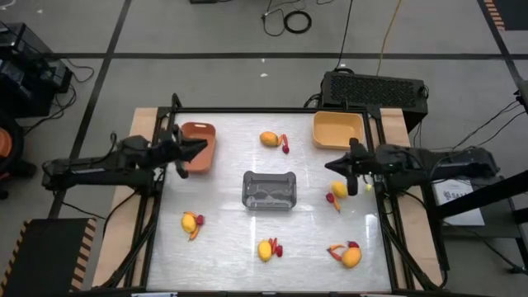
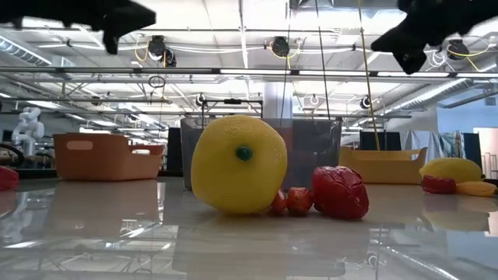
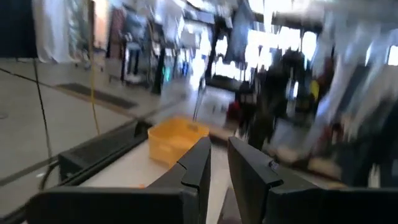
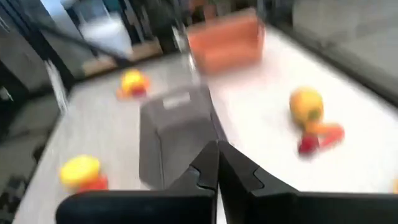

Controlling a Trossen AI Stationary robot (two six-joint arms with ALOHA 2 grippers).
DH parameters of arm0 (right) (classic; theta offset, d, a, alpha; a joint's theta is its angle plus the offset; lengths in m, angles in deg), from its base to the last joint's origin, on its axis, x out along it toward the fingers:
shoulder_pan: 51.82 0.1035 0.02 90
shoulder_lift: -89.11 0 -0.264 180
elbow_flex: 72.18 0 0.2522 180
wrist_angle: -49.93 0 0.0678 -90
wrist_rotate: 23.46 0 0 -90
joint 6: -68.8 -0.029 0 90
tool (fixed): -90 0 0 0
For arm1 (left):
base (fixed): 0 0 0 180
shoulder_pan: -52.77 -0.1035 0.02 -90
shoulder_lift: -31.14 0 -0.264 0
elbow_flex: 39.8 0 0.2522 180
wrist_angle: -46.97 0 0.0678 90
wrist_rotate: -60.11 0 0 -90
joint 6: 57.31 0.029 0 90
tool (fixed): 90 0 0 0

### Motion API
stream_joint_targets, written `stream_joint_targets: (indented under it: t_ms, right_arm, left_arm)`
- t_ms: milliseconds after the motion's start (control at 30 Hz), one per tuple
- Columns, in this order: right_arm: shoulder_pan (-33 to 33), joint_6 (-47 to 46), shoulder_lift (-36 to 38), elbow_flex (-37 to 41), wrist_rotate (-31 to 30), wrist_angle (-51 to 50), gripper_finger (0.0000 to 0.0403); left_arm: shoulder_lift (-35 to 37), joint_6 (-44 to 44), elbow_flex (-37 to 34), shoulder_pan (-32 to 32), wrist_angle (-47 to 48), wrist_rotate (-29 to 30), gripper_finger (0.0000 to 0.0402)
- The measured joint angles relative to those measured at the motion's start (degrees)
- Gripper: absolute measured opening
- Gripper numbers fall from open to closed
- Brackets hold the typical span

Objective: Sort produce into baskets
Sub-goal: Put the yellow lemon into the yellow bin

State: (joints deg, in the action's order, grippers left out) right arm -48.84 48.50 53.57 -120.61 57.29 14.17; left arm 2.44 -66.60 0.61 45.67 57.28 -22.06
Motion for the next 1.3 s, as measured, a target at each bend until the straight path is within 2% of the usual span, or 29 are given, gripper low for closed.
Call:
stream_joint_targets:
  t_ms: [200,400,567,700,800,967,1300]
  right_arm:
    - [0.0,-8.8,-15.6,-18.5,0.1,-24.3,0.0]
    - [0.0,-17.7,-26.6,-29.8,0.4,-39.6,0.0]
    - [-0.3,-24.2,-34.3,-36.5,-0.9,-49.1,0.0]
    - [-0.3,-29.9,-38.8,-38.9,-1.1,-53.3,0.0]
    - [-0.3,-29.3,-40.8,-39.0,-0.9,-53.4,0.0009]
    - [-0.8,-29.3,-43.3,-39.0,1.8,-53.4,0.0057]
    - [-3.8,-29.1,-43.5,-34.1,2.3,-54.9,0.0223]
  left_arm:
    - [-14.0,9.2,16.6,0.0,11.9,-0.9,0.0063]
    - [-24.5,9.9,29.8,0.0,21.7,-0.9,0.0063]
    - [-29.8,13.5,33.3,0.0,23.3,-0.9,0.009]
    - [-32.3,15.8,33.4,0.1,23.5,-0.7,0.0147]
    - [-33.8,15.7,33.4,0.1,23.5,-0.5,0.0195]
    - [-36.1,9.3,33.4,0.1,23.6,-0.5,0.0234]
    - [-37.7,3.1,33.4,0.1,23.7,-1.2,0.0238]
